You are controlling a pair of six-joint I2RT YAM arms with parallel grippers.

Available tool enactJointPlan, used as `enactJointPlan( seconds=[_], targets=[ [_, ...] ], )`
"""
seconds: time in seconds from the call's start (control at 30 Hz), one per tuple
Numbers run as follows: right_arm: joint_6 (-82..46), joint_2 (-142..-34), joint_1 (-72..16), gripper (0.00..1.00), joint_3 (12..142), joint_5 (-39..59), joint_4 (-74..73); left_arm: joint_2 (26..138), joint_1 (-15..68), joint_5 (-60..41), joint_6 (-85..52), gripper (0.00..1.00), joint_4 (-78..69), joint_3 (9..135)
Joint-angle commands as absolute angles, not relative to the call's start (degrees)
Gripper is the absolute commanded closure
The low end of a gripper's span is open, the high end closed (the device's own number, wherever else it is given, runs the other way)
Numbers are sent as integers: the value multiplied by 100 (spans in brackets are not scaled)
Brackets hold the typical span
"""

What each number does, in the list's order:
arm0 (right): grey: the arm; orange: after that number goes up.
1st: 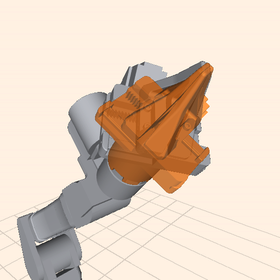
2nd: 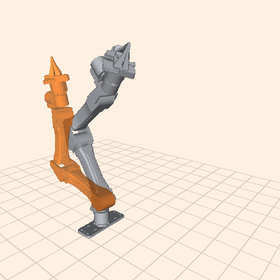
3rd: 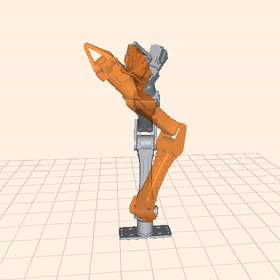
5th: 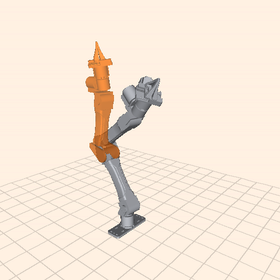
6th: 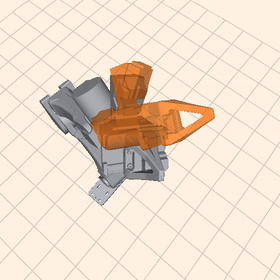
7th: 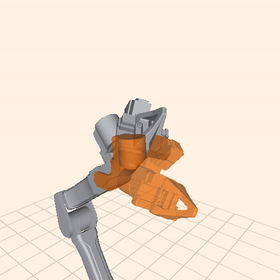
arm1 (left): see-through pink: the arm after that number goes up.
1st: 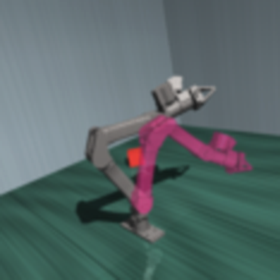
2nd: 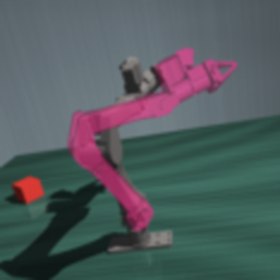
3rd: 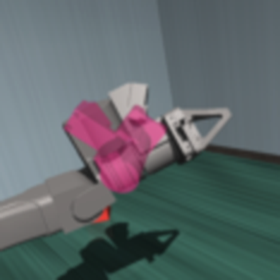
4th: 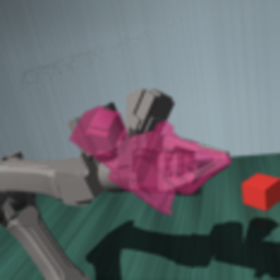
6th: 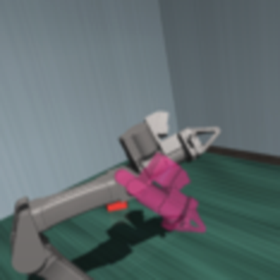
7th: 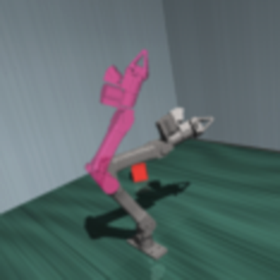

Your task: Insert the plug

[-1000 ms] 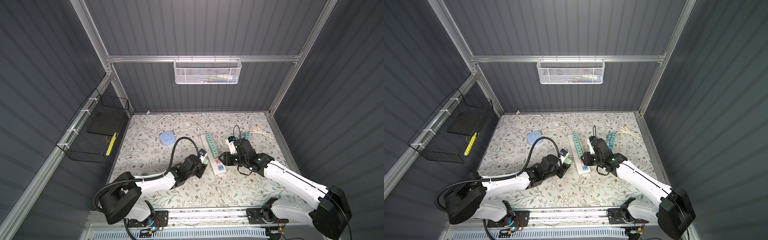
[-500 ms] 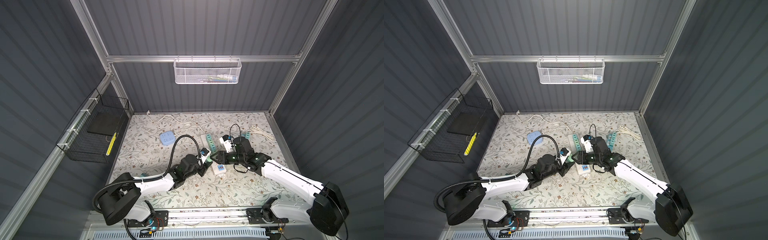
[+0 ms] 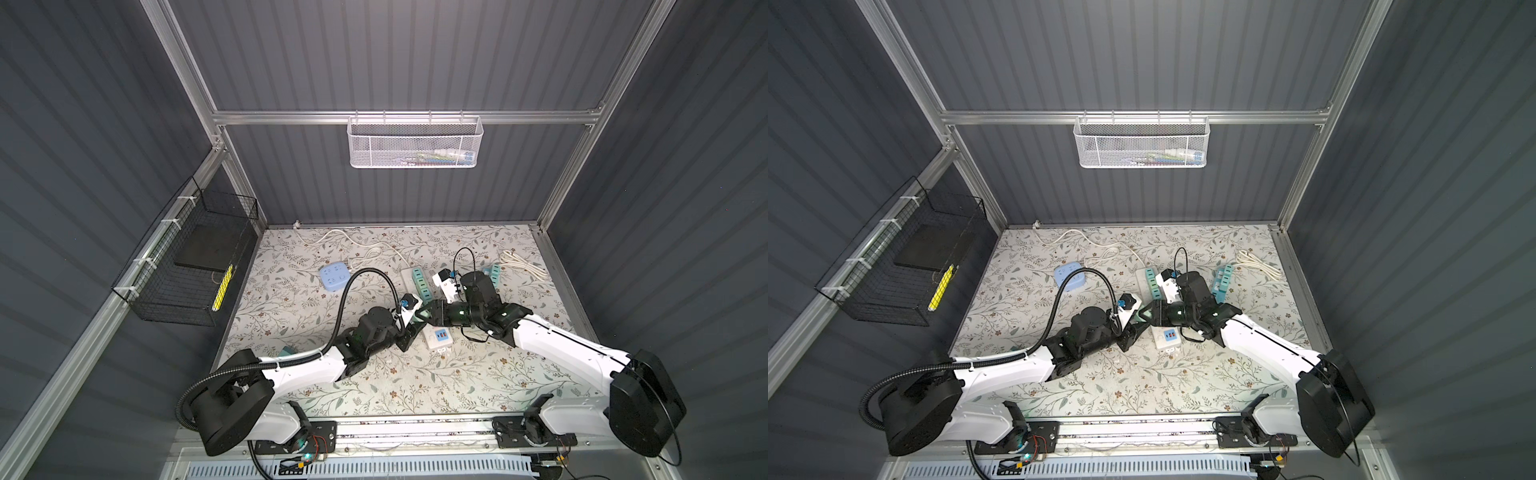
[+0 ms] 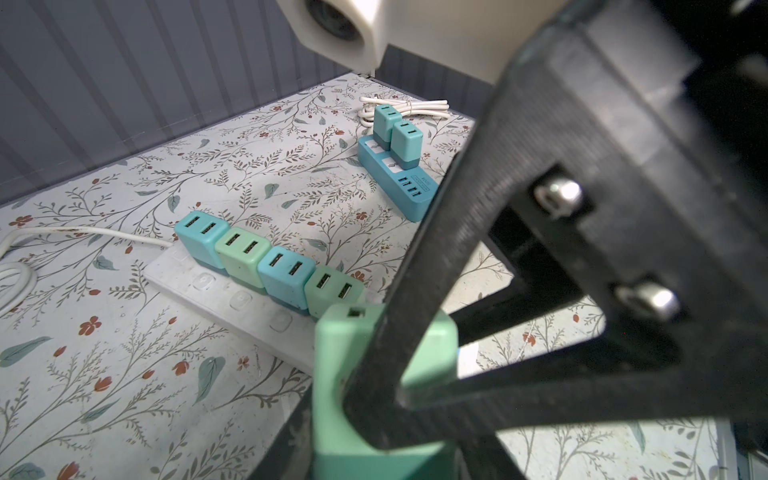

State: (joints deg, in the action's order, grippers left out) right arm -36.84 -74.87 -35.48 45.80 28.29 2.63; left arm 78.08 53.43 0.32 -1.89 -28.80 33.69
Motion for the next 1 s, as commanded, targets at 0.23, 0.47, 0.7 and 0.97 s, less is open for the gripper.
enactJointPlan(
  seconds=[0.23, 0.47, 0.7, 0.97],
  targets=[
    [-3504, -7229, -3542, 81, 4578, 2651, 167, 7584, 5350, 189, -371, 28, -2845, 3481],
    [-2624, -6738, -3632, 81, 3853, 626, 61, 6622, 5340, 1772, -1395, 13, -3004, 2679],
    [-2080, -6970, -3936, 82, 3455, -675, -525, 5539, 5329, 4079, -3348, 0, -1705, 2060],
    [-2139, -7460, -3952, 83, 3398, -812, -740, 5097, 5326, 4157, -3214, 0, -1520, 1891]
  ],
)
